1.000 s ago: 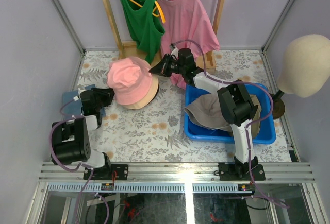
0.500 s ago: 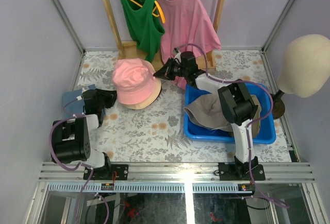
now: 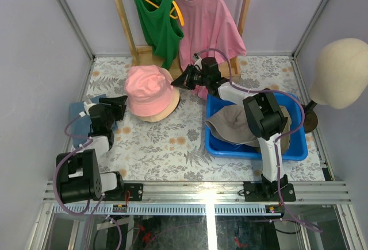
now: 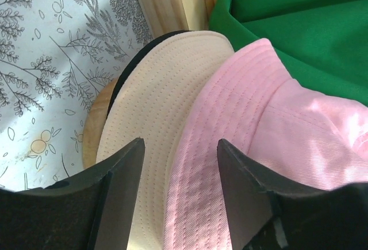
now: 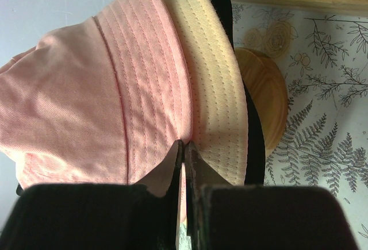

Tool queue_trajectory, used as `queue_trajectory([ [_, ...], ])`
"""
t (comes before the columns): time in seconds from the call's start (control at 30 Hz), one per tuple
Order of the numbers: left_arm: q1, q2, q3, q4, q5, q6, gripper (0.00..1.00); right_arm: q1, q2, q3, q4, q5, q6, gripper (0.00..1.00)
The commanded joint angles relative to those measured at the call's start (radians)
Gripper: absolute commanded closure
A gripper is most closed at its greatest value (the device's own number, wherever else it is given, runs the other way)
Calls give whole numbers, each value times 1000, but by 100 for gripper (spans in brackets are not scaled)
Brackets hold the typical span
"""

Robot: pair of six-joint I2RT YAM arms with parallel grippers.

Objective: Stack the hats
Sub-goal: Stack the hat on the hat.

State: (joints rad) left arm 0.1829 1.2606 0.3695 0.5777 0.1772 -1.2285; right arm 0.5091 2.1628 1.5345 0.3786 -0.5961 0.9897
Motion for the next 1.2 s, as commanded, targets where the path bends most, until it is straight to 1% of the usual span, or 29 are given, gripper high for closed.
queue_trajectory([
  [0.0, 2, 10, -37, 112, -6, -62, 46, -14, 1, 38, 15, -22, -22, 100],
  [0.13, 4, 76, -91, 272, 27, -150, 43, -14, 2, 45, 17, -25, -18, 100],
  [0.27, 4, 168, -161, 538, 22, -287, 43, -14, -1, 47, 19, -26, -18, 100],
  [0.37, 3, 245, -179, 717, 21, -352, 43, -15, -3, 45, 19, -25, -20, 100],
  [0.5, 2, 316, -200, 873, 3, -419, 43, -14, -5, 48, 20, -24, -19, 100],
  [0.57, 2, 322, -215, 915, -13, -436, 43, -15, -3, 51, 18, -23, -20, 100],
  [0.63, 3, 317, -226, 918, -28, -442, 43, -14, -1, 56, 16, -21, -20, 100],
  [0.8, 2, 341, -209, 934, -7, -441, 43, -12, 5, 62, 14, -20, -21, 100],
  [0.93, 2, 400, -197, 1003, 16, -457, 44, -12, 9, 64, 14, -21, -21, 100],
  [1.17, -1, 424, -189, 1013, 24, -453, 49, -12, 24, 78, 12, -26, -19, 100],
])
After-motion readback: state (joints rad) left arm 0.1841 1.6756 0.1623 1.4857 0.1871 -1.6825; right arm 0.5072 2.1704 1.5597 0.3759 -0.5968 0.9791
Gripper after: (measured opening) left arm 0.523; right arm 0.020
